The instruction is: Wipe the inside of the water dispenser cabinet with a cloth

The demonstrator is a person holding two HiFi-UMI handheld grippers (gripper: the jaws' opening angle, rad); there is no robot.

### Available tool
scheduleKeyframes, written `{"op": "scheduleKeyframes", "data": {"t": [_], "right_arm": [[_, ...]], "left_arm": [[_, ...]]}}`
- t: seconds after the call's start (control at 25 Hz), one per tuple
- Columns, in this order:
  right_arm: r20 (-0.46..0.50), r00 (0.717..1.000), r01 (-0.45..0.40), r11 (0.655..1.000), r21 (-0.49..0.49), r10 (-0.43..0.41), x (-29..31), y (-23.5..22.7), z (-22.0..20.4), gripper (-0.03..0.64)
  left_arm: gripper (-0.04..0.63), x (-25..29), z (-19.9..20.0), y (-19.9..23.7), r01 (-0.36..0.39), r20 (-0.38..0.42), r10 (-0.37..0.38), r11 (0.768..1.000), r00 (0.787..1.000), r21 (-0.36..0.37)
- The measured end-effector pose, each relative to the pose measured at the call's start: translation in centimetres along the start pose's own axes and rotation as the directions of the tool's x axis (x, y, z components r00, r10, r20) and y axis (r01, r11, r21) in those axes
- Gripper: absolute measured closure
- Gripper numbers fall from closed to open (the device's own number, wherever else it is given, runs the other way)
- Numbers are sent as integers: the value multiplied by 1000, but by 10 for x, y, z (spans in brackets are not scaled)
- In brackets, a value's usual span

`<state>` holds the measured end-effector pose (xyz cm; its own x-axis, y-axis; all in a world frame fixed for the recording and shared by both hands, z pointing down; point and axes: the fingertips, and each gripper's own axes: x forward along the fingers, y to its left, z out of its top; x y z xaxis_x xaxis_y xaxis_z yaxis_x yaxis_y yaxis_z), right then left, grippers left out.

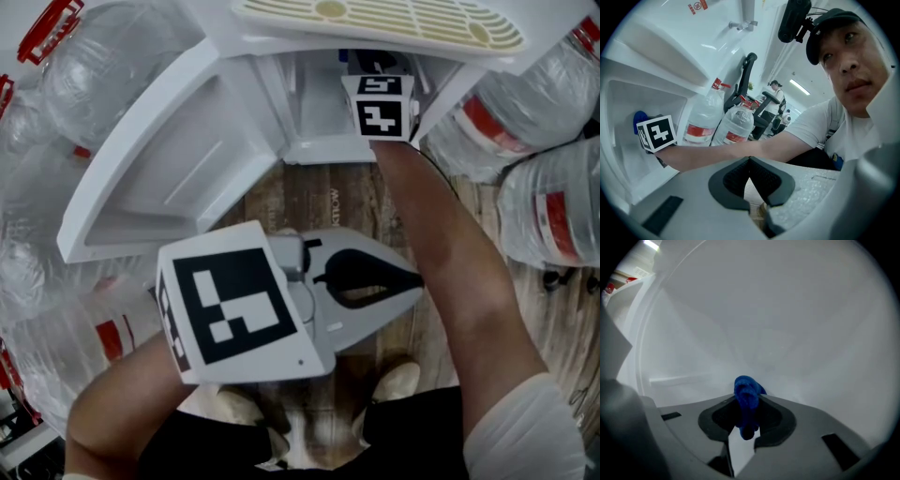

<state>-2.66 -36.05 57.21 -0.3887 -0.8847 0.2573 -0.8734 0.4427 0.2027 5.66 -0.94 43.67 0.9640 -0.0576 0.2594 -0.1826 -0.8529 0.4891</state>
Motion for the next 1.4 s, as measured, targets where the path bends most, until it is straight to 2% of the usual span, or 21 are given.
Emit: {"op": "scheduleKeyframes", "data": {"t": [0.24,0.4,0.6,0.76,0.92,1.12,1.4], "right_arm": [[-107,994,-23,1000,15,24,6,3,-37,532],[-120,992,-41,999,22,43,3,5,-41,532],[15,997,-75,997,11,74,-11,19,5,532],[137,988,-68,998,-16,70,-21,21,51,532],[167,984,-60,998,-13,62,-17,23,67,532],[117,990,-71,997,-26,74,-3,31,50,532],[-40,994,-104,995,-3,103,12,37,-8,532]], "left_arm": [[595,0,1,-3,5,4,-5,1000,1000,-7],[595,-2,1,-3,5,7,-5,1000,1000,-10],[595,-3,-2,-3,15,3,-15,1000,1000,-15],[595,-3,-4,-5,22,-4,-22,1000,1000,-14],[595,-5,-4,-6,19,-2,-19,1000,1000,-20],[595,-8,-5,-7,10,0,-10,999,1000,-34],[595,-12,-4,-7,0,12,0,999,1000,-48]]}}
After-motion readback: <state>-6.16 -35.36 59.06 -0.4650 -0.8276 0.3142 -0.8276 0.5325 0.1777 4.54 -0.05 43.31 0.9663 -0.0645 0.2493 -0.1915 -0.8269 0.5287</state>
